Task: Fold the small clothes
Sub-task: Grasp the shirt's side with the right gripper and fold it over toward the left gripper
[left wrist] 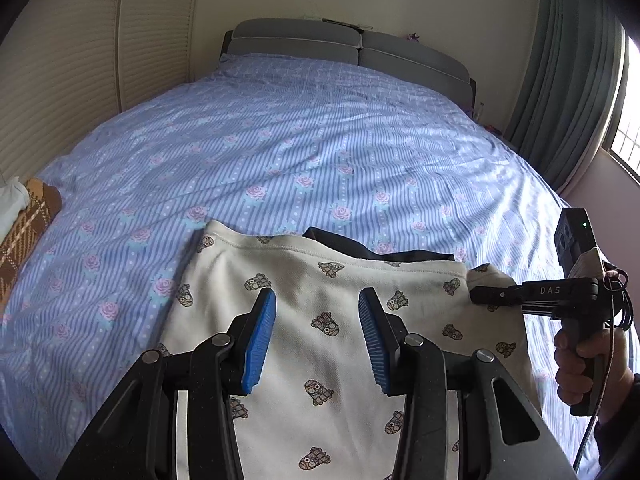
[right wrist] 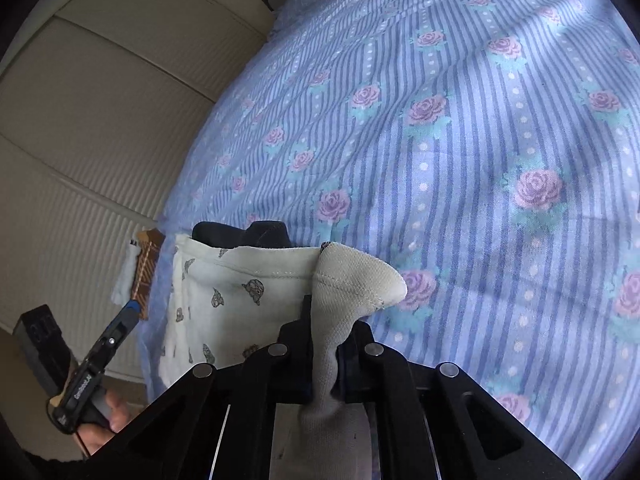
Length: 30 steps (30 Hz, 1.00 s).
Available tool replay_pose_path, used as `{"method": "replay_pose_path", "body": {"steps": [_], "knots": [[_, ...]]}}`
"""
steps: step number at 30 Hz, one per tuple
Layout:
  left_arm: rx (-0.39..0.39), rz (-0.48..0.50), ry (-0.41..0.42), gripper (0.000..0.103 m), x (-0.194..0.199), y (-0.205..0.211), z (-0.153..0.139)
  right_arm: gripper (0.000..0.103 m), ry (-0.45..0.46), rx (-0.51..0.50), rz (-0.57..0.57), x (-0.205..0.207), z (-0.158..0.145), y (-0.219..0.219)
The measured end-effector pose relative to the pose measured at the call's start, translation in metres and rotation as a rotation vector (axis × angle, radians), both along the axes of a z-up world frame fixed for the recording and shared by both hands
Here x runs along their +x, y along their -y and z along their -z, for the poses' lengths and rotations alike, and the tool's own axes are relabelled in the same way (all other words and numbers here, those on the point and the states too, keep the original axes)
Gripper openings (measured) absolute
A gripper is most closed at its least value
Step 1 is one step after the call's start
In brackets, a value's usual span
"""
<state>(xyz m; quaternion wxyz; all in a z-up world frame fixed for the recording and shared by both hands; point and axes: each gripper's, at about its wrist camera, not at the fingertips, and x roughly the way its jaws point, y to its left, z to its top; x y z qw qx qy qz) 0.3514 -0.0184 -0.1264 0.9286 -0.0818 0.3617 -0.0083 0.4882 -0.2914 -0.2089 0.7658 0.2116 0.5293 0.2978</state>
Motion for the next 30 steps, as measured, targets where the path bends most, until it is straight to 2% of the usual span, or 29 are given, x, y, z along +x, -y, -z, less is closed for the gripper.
{"method": "replay_pose_path", "body": {"steps": [6, 10, 14, 18, 21, 24, 30], "knots": [[-0.028, -0.024, 0.04, 0.043, -0.018, -0.035, -0.023, 0.009, -0.003, -0.144, 0.086, -0.01, -0.042, -0.025], [-0.049, -0.038, 0.062, 0.043, -0.032, -0.063, -0.036, 0.009, -0.035, -0.305, 0.139, -0.019, -0.075, -0.052], [-0.072, -0.053, 0.081, 0.045, -0.047, -0.097, -0.043, 0.008, -0.087, -0.381, 0.155, -0.025, -0.096, -0.093], [-0.095, -0.086, 0.101, 0.045, -0.062, -0.135, -0.047, 0.008, -0.078, -0.458, 0.124, -0.029, -0.112, -0.158], [-0.114, -0.108, 0.101, 0.046, -0.069, -0.165, -0.044, 0.008, -0.078, -0.511, 0.084, -0.024, -0.112, -0.211], [-0.13, -0.124, 0.087, 0.046, -0.073, -0.191, -0.036, 0.008, -0.099, -0.567, 0.041, -0.015, -0.097, -0.258], [-0.143, -0.118, 0.063, 0.046, -0.075, -0.218, -0.019, 0.009, -0.162, -0.618, 0.047, 0.005, -0.059, -0.307]]}}
